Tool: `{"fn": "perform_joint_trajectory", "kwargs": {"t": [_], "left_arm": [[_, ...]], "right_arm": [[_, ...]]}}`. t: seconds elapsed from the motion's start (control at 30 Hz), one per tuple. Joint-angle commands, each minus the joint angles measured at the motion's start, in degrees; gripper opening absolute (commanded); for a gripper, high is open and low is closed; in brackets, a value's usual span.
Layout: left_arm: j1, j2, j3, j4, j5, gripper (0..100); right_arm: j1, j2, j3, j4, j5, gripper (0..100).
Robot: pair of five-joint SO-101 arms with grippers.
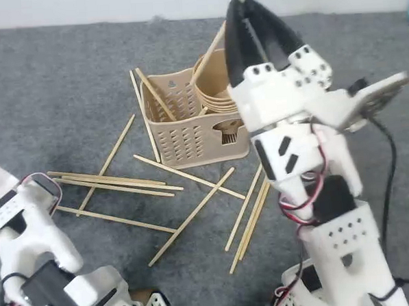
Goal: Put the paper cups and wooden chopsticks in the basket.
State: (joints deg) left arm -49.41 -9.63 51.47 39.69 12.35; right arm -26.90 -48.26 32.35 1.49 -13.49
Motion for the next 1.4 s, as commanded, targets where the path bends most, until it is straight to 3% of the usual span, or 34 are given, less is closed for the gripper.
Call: {"fn": "perform_joint_trajectory", "kwargs": {"t": [0.0,0.67,0.9,1.03,1.13,1.37], "left_arm": [[0.26,-0.35,-2.15,-1.23,0.09,1],[0.26,-0.35,-2.15,-1.23,0.09,1],[0.26,-0.35,-2.24,-1.32,0.09,1],[0.26,-0.35,-2.24,-1.32,0.09,1],[0.26,-0.35,-2.24,-1.41,0.09,1],[0.44,-0.26,-2.33,-1.41,0.09,1]], "right_arm": [[-1.8,-0.48,3.25,-3.47,1.76,0.8],[-2.24,14.73,6.59,-12.35,1.76,1.2],[-6.73,15.43,14.07,-12.35,5.01,18.2],[-6.64,13.76,16.35,-12.18,5.01,18.4],[-6.55,7.43,18.55,-5.67,4.92,18.4],[-6.37,-24.13,24.79,26.24,2.99,18.4]]}}
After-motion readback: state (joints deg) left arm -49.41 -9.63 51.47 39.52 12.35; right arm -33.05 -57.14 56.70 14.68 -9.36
